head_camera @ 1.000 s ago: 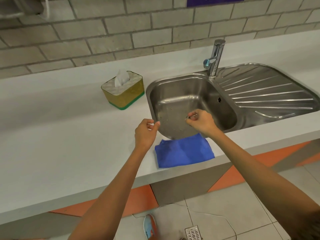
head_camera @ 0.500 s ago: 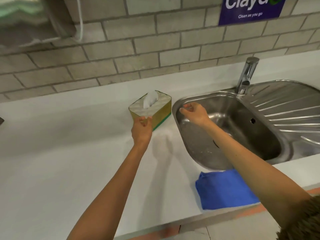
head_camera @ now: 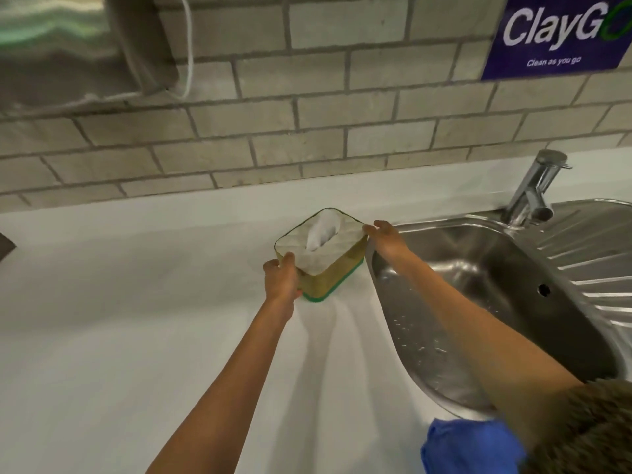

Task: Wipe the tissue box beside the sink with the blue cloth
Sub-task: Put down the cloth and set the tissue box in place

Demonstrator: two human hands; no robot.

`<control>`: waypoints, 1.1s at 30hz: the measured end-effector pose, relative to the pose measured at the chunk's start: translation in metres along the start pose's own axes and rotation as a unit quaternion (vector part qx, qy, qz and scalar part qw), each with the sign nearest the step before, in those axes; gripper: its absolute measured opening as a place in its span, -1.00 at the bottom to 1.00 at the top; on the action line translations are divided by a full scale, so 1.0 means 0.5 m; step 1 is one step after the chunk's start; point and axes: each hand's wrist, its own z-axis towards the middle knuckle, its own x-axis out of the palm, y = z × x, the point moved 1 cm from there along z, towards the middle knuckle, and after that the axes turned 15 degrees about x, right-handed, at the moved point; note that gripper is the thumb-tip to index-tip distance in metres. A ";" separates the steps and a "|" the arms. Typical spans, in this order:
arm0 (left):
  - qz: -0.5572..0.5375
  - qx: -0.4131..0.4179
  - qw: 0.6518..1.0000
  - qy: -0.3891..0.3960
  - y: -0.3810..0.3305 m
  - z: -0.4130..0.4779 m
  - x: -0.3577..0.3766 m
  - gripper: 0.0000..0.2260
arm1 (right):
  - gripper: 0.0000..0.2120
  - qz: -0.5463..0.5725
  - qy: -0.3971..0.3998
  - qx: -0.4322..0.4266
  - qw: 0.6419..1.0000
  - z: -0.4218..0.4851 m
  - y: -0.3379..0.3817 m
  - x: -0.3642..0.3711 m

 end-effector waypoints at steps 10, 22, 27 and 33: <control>0.035 -0.005 0.999 0.001 -0.010 0.080 0.028 -0.60 | -0.84 0.005 -0.020 -0.057 0.998 0.078 0.003 0.027; 0.082 0.012 0.996 -0.029 -0.064 0.208 0.032 -0.46 | -0.74 -0.025 -0.048 -0.102 0.993 0.120 0.033 0.068; 0.086 0.030 0.995 -0.029 -0.076 0.255 0.038 -0.44 | -0.75 -0.022 -0.048 -0.102 0.993 0.147 0.055 0.084; 0.096 0.047 0.994 -0.024 -0.084 0.293 0.046 -0.43 | -0.87 -0.035 -0.050 -0.096 0.994 0.174 0.074 0.095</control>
